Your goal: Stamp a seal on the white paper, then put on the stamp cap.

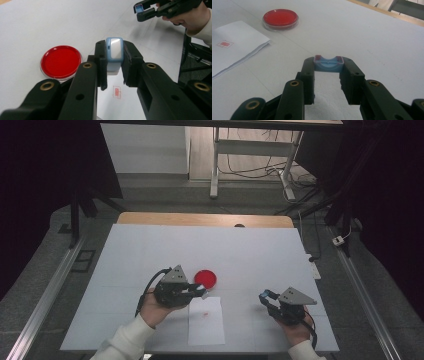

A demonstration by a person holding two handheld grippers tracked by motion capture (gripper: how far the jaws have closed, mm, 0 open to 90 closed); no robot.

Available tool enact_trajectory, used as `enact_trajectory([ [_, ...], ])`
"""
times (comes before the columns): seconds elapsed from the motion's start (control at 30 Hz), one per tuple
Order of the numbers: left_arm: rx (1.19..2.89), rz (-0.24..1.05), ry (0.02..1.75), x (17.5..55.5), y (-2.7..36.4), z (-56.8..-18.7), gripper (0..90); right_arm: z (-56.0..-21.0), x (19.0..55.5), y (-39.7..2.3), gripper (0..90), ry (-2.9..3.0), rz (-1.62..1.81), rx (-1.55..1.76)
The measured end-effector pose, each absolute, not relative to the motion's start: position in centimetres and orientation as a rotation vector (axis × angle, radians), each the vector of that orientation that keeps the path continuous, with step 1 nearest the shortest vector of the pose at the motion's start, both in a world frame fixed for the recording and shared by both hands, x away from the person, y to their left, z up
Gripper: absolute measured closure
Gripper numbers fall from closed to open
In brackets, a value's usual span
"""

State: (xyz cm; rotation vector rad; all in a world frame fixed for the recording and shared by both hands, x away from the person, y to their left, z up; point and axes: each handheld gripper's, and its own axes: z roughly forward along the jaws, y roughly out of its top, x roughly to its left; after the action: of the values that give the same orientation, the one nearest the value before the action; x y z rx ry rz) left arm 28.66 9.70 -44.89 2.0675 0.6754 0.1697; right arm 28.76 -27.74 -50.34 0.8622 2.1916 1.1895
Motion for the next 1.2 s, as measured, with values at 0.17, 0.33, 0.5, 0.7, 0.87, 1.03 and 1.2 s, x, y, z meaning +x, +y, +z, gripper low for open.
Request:
enact_trajectory([
  [0.17, 2.024, 0.142, 0.697, 29.06, 10.04, -44.82, 75.2, -50.32, 28.73, -27.78, 65.5, 2.19, 1.187, 0.862],
  [0.33, 1.994, 0.135, 0.721, 29.4, 10.33, -44.79, 75.2, -50.36, 28.75, -27.74, 65.5, 2.19, 1.192, 0.862],
  [0.5, 1.989, 0.133, 0.727, 29.5, 10.32, -44.82, 75.2, -50.41, 28.81, -27.73, 65.5, 2.191, 1.192, 0.86],
  [0.7, 1.98, 0.136, 0.733, 29.46, 10.32, -44.79, 75.2, -50.4, 28.76, -27.65, 65.5, 2.192, 1.193, 0.859],
  [0.87, 1.987, 0.133, 0.73, 29.51, 10.2, -44.9, 75.2, -50.39, 28.76, -27.63, 65.5, 2.191, 1.195, 0.859],
  [1.03, 1.988, 0.131, 0.724, 29.49, 10.06, -44.91, 75.1, -50.3, 28.7, -27.64, 65.5, 2.188, 1.207, 0.862],
  [1.2, 1.983, 0.122, 0.726, 29.54, 9.94, -44.99, 75.1, -50.26, 28.6, -27.47, 65.5, 2.186, 1.218, 0.861],
])
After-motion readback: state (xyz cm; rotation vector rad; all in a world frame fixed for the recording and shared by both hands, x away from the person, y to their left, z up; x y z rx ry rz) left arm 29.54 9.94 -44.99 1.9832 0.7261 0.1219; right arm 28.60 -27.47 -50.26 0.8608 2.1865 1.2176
